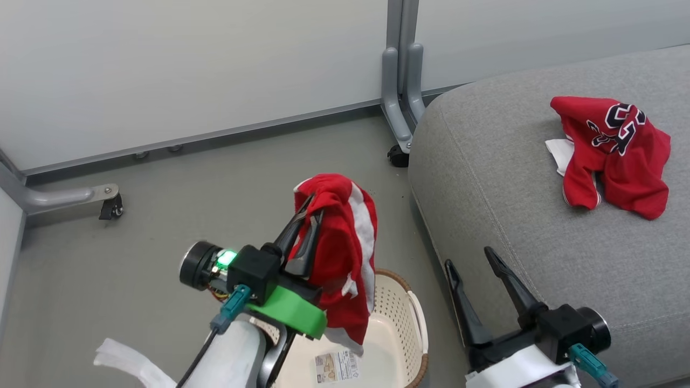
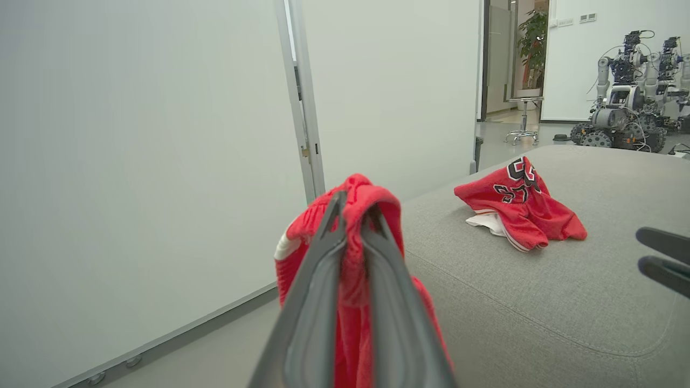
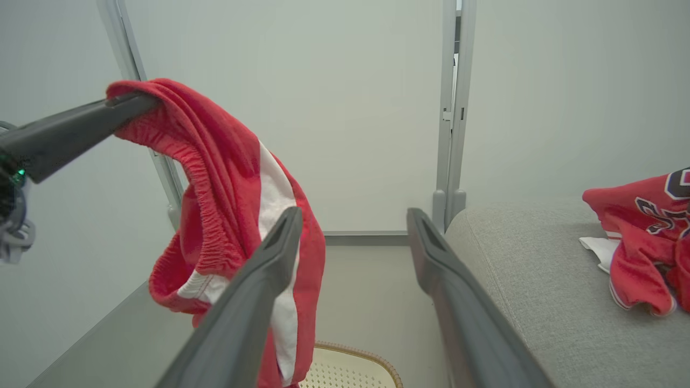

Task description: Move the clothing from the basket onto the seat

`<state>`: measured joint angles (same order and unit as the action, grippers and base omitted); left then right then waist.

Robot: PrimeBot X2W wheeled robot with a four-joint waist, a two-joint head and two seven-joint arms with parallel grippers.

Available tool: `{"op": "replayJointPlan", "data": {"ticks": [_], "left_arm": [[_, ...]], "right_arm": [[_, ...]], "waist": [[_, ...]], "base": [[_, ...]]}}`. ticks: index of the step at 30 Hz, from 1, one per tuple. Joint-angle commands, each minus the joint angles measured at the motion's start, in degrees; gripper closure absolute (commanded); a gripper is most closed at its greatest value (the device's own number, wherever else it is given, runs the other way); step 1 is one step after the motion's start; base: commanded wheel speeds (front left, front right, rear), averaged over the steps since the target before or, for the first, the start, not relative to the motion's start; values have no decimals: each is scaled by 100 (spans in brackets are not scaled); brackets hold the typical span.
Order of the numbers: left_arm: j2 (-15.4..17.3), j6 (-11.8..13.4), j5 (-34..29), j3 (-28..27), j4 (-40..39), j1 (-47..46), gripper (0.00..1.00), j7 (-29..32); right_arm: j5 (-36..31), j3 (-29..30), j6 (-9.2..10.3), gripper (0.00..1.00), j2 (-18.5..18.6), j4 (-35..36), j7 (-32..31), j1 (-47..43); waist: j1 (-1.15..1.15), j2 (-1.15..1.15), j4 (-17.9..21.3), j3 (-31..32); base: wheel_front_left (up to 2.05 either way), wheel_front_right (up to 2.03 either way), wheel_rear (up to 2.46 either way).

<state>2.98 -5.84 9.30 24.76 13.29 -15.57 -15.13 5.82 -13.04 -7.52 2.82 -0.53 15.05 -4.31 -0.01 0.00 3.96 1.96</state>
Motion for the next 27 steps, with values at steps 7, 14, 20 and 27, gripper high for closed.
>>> {"op": "replayJointPlan", "data": {"ticks": [7, 14, 20, 27], "left_arm": [[-6, -14, 293, 788, 52, -607, 100, -1], [-6, 120, 568, 1520, -21, -961, 100, -1], [-4, 283, 736, 2018, -48, -1144, 100, 0], [-5, 338, 918, 2341, 50, -1226, 100, -1]], "right_arm": [[-141, -594, 6, 0, 14, -62, 19, 466], [-336, -794, 6, 0, 17, -296, 19, 780], [-456, -528, 6, 0, 14, -301, 19, 762], [-501, -283, 6, 31, 11, -290, 19, 574]], "waist": [[1, 0, 114, -75], [1, 0, 175, -88], [1, 0, 155, -88], [1, 0, 100, -60]], "base": [[0, 0, 0], [0, 0, 0], [0, 0, 0], [0, 0, 0]]}}
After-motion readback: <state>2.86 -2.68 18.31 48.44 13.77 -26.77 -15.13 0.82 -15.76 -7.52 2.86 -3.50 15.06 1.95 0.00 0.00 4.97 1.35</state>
